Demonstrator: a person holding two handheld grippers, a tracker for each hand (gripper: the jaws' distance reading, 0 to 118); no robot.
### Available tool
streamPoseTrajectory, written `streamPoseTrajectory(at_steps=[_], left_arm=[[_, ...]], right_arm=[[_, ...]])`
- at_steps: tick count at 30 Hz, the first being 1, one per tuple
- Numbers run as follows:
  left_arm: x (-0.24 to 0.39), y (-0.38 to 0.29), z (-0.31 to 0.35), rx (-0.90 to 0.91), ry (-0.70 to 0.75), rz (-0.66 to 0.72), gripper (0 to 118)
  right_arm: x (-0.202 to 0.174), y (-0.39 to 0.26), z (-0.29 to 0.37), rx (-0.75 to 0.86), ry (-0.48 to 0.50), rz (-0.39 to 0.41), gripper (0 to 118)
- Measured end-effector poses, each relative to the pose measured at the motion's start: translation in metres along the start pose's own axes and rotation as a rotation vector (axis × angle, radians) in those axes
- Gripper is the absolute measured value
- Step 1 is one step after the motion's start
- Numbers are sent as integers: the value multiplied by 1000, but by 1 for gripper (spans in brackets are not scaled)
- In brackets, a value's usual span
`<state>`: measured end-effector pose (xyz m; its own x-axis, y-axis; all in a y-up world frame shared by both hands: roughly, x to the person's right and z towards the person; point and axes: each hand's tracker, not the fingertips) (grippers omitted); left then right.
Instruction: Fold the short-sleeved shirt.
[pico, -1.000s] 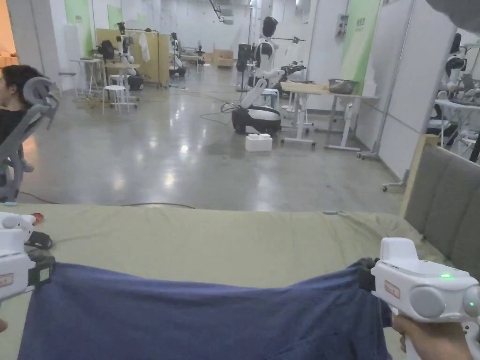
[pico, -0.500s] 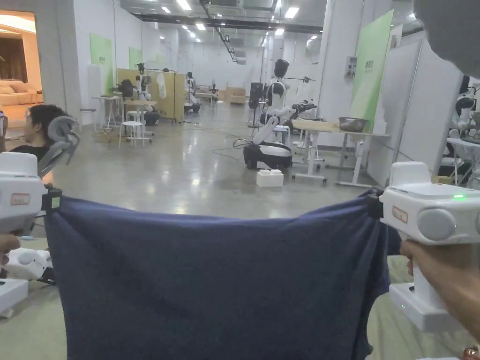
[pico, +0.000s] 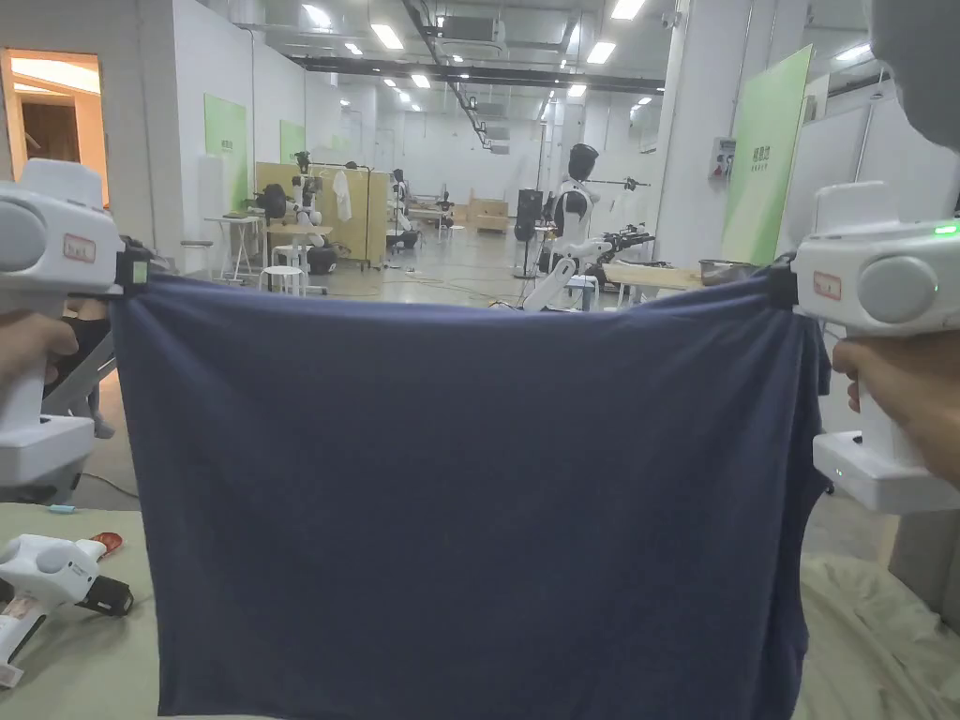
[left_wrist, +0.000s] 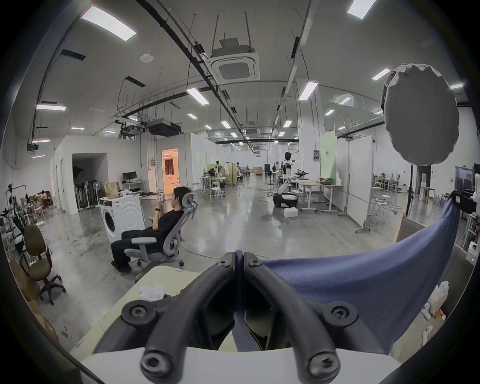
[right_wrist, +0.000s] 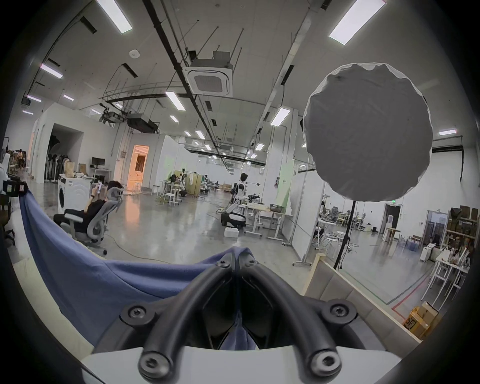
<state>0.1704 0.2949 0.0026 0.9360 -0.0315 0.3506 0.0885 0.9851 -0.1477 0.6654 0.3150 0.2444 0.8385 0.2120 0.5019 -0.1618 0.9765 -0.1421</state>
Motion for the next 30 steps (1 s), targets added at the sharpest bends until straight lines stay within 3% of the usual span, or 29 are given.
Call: streamPoseTrajectory(at_steps=[7, 15, 23, 30], left_arm=[[2, -7, -1, 5, 5, -10, 2], [7, -108, 8, -101, -17, 10, 2], [0, -211, 68, -166, -58, 124, 2], [-13, -231, 155, -113, -89, 135, 2]], right_arm=[[-7, -9, 5, 20, -4, -3, 0], [-18, -97, 41, -65, 34, -34, 0], [-13, -183, 107, -151, 49, -31, 0], [-2, -207, 195, -160, 63, -26, 0]])
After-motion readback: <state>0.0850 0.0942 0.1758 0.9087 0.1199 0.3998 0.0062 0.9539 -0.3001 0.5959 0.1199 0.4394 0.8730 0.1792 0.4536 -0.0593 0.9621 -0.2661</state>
